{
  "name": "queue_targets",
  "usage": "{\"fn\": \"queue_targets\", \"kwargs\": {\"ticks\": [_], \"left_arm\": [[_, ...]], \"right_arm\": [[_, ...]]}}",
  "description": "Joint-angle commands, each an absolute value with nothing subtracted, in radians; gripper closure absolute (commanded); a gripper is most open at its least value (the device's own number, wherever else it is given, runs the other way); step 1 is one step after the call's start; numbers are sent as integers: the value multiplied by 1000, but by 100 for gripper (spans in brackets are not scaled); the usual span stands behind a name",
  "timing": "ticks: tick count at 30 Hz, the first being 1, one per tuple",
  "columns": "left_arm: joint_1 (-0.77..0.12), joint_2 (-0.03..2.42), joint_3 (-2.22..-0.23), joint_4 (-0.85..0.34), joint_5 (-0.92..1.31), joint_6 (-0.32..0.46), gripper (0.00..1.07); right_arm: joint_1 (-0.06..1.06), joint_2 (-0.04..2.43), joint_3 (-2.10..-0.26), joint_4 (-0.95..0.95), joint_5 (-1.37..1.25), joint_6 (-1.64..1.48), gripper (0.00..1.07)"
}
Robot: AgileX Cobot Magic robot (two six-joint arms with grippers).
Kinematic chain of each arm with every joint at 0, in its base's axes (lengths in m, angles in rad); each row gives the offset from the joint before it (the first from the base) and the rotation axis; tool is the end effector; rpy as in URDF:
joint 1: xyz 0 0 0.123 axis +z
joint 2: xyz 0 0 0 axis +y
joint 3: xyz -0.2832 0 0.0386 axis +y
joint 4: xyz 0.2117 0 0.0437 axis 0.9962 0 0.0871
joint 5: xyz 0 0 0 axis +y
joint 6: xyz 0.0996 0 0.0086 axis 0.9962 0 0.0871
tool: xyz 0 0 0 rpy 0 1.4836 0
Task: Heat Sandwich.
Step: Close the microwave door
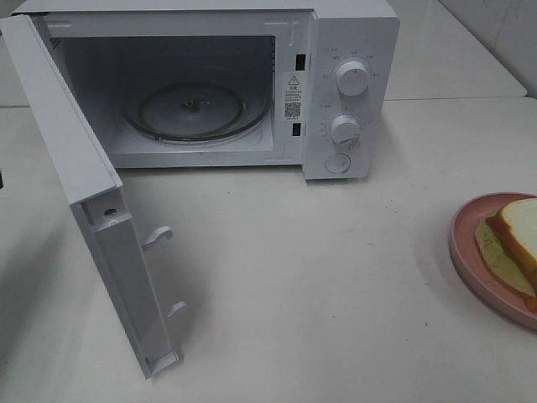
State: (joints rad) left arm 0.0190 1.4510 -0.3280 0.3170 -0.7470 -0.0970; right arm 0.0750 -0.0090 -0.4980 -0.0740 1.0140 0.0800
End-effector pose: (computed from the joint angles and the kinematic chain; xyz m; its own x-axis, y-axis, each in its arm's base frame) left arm 0.2288 -0.0168 0.2066 -0.2807 0.1303 -0.9509 0.2239 0.9723 0.0671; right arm -0.0280 -0.0084 0.2594 -0.4057 0.0104 -0.9139 -0.0010 0.9999 0.0118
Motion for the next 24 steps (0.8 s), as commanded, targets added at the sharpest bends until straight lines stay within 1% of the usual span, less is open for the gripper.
{"fn": "queue_targets", "kwargs": {"ticks": [1,3,4,7,8,11,13,14,17,18,19,22,23,24], "left_arm": [[-2,1466,-350,388,-782,-131,107],[-35,1478,-368,399,-781,-132,107],[-35,1478,-368,399,-781,-132,107],[-120,1523,-404,398,-782,-112,107],[-120,1523,-404,398,-782,-112,107],[-184,1571,-438,389,-782,-104,107],[-199,1583,-448,388,-782,-104,107],[-229,1606,-470,377,-784,-102,107],[-268,1637,-499,338,-784,-102,107],[-268,1637,-499,338,-784,-102,107],[-298,1661,-523,300,-784,-101,107],[-343,1696,-561,250,-784,-85,107],[-343,1696,-561,250,-784,-85,107],[-372,1717,-584,222,-783,-71,107]], "right_arm": [[70,-32,-496,-70,998,72,36],[70,-32,-496,-70,998,72,36],[70,-32,-496,-70,998,72,36],[70,-32,-496,-70,998,72,36],[70,-32,-496,-70,998,72,36],[70,-32,-496,-70,998,72,36],[70,-32,-496,-70,998,72,36],[70,-32,-496,-70,998,72,36],[70,-32,-496,-70,998,71,36],[70,-32,-496,-70,998,71,36],[70,-32,-496,-70,998,70,36],[70,-32,-496,-70,998,70,36],[70,-32,-496,-70,998,70,36],[70,-32,-496,-70,998,70,36]]}}
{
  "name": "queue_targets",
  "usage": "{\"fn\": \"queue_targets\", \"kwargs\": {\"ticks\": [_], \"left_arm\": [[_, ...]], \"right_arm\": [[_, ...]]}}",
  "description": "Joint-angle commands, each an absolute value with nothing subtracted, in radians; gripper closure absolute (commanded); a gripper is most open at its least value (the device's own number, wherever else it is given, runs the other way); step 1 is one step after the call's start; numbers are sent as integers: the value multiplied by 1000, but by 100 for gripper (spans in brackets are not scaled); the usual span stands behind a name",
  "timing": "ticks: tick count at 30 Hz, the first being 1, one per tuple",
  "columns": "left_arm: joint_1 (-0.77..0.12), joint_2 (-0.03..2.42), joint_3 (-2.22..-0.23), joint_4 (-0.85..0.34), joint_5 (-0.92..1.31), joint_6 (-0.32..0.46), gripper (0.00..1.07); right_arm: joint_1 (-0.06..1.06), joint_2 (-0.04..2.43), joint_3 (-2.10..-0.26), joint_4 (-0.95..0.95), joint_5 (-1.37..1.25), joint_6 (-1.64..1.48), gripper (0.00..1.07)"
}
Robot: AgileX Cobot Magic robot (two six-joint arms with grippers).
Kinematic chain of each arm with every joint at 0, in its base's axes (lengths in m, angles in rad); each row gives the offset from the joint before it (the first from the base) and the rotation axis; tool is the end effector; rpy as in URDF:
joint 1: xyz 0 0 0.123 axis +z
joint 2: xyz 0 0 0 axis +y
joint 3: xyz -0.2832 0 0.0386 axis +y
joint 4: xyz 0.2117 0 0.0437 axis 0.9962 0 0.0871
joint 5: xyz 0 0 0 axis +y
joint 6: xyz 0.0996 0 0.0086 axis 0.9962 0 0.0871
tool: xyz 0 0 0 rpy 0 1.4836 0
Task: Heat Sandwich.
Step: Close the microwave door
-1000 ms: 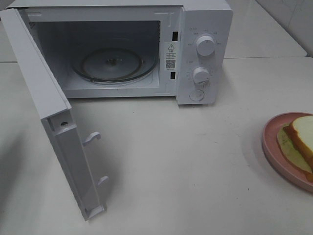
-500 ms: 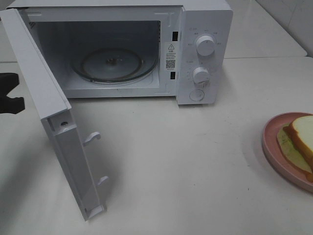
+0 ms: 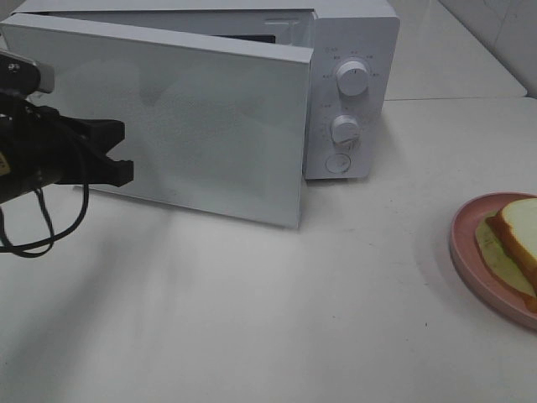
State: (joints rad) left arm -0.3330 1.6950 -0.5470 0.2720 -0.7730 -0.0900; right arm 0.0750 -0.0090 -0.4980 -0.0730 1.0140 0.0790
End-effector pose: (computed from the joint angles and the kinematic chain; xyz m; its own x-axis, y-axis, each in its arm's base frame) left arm 0.2714 -0.1137 0.1944 -0.2312 0.1910 -0.9540 0.5178 0.8543 0.0456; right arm -0.0280 -0.0083 0.2594 -0.4058 0.0099 -0.9139 -0.0020 0.9999 0.0117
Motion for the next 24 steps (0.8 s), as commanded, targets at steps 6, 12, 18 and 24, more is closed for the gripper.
{"fn": "queue_targets", "kwargs": {"ticks": [6,12,18,24], "left_arm": [[-461,1784,-669,160,-773,-38,107],[-532,1865,-780,97,-752,-38,107],[-568,1909,-852,65,-747,-38,107],[-592,1953,-945,63,-712,-38,107]], "right_arm": [[70,-32,-496,-70,998,70,36],[70,-32,-496,-70,998,70,36],[70,-32,-496,-70,998,70,36],[70,-32,-496,-70,998,70,36]]}}
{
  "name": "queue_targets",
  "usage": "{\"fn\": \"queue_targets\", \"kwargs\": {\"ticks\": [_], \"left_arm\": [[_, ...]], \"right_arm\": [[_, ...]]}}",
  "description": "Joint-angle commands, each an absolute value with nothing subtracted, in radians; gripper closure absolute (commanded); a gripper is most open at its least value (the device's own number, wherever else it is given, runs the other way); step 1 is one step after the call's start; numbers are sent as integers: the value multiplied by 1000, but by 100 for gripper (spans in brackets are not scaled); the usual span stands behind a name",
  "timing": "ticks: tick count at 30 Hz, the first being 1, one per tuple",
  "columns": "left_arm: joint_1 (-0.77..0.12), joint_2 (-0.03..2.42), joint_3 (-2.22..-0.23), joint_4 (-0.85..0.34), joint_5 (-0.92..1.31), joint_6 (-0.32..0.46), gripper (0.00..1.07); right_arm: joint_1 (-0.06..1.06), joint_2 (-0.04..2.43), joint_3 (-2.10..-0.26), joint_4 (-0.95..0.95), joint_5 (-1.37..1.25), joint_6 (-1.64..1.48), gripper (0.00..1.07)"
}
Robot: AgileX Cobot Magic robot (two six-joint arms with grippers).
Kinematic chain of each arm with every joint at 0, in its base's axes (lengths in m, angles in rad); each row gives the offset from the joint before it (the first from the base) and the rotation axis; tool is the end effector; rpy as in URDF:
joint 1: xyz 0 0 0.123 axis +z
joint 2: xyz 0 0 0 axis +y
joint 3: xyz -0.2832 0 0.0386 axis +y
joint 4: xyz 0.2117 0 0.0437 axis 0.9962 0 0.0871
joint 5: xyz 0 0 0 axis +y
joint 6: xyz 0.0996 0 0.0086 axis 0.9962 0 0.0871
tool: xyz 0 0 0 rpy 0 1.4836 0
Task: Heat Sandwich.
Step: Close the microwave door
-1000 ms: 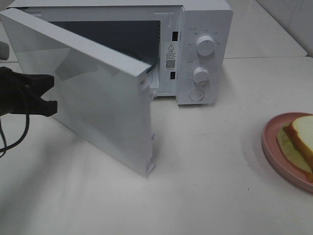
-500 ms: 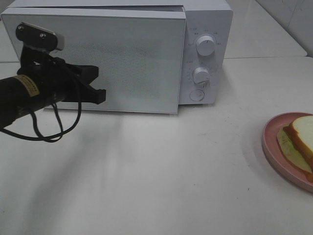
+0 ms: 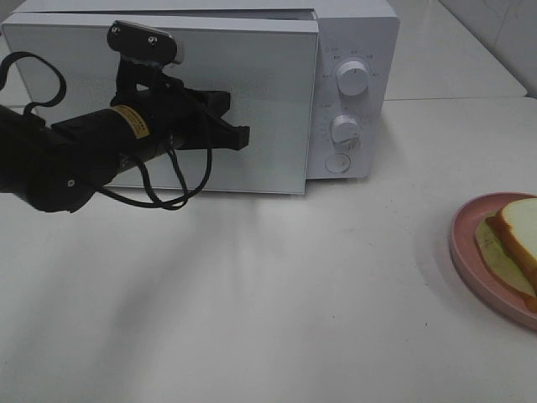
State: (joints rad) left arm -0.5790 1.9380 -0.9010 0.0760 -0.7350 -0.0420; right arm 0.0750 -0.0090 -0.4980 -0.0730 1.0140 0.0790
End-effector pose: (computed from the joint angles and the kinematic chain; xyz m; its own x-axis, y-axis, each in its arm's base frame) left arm 0.3157 -0.2125 0.1919 -0.1711 0.1291 -0.9768 0.5906 0.8069 0.0032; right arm -0.0280 -0.0083 0.2594 -0.4058 0.0099 -0.9139 -0.0020 0.9999 0.0117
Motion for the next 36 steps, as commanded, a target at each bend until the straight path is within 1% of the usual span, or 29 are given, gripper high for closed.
{"fn": "queue_targets", "kwargs": {"ticks": [1,10,24,36], "left_arm": [[-594,1959,-961,63,-703,-38,107],[-599,2025,-1107,63,-643,-38,107],[-597,2116,-1267,58,-588,-38,107],[-605,2116,-1281,53,-529,-45,107]], "right_arm": [[70,-32,-496,-70,998,70,36],[70,-32,-496,-70,998,73,36],[70,-32,-496,-70,998,72,36],[70,-32,-496,-70,998,72,36]]}}
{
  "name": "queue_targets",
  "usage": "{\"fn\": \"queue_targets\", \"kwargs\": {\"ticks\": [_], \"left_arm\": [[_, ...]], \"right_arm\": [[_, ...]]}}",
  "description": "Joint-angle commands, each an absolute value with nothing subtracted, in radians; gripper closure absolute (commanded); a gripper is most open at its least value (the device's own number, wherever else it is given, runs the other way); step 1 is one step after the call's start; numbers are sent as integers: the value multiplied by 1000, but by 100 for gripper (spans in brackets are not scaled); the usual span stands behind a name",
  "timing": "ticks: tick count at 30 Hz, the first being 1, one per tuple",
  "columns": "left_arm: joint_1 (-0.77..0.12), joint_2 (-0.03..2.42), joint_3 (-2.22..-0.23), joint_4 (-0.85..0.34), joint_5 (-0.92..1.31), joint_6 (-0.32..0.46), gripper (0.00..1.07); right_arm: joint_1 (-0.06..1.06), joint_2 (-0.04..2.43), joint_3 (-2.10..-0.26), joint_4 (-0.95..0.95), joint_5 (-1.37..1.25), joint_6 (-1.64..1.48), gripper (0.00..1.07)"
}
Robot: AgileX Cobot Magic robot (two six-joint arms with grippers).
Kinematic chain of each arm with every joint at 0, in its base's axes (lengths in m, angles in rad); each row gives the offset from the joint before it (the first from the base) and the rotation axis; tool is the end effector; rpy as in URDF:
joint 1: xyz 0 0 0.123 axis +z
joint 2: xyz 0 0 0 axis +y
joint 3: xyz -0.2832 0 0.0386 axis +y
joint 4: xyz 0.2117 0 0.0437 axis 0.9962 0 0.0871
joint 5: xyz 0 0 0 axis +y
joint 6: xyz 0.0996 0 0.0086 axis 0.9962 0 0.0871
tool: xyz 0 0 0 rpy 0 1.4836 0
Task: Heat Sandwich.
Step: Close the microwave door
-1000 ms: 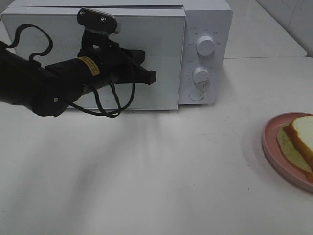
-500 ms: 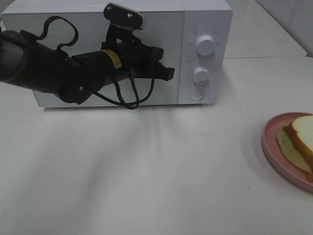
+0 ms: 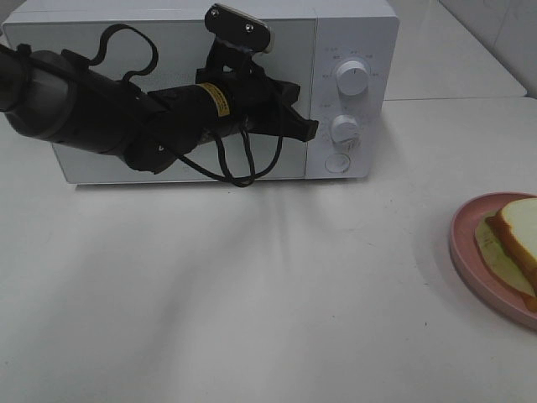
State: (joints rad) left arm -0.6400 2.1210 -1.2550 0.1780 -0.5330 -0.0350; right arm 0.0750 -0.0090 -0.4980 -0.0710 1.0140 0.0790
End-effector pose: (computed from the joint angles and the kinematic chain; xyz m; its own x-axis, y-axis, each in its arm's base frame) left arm 0.3538 -0.2746 0.1863 -0.1204 0.2367 -0.9641 0.6837 0.7239 0.0923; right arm -0.0280 -0.0081 0.2594 -0.4059 0.0110 -0.9139 -0.0031 0.9999 0.0134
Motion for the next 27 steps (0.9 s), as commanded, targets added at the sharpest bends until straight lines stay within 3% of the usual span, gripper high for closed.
{"fn": "queue_targets", "kwargs": {"ticks": [1,27], "left_arm": [[-608,2114,-1281,54,-518,-45,107],[-715,1999,-1281,55,-10,-48,107]], "right_arm": [[70,-32,-496,-70,998,72,36],[70,-32,-496,-69,998,70,36]]}}
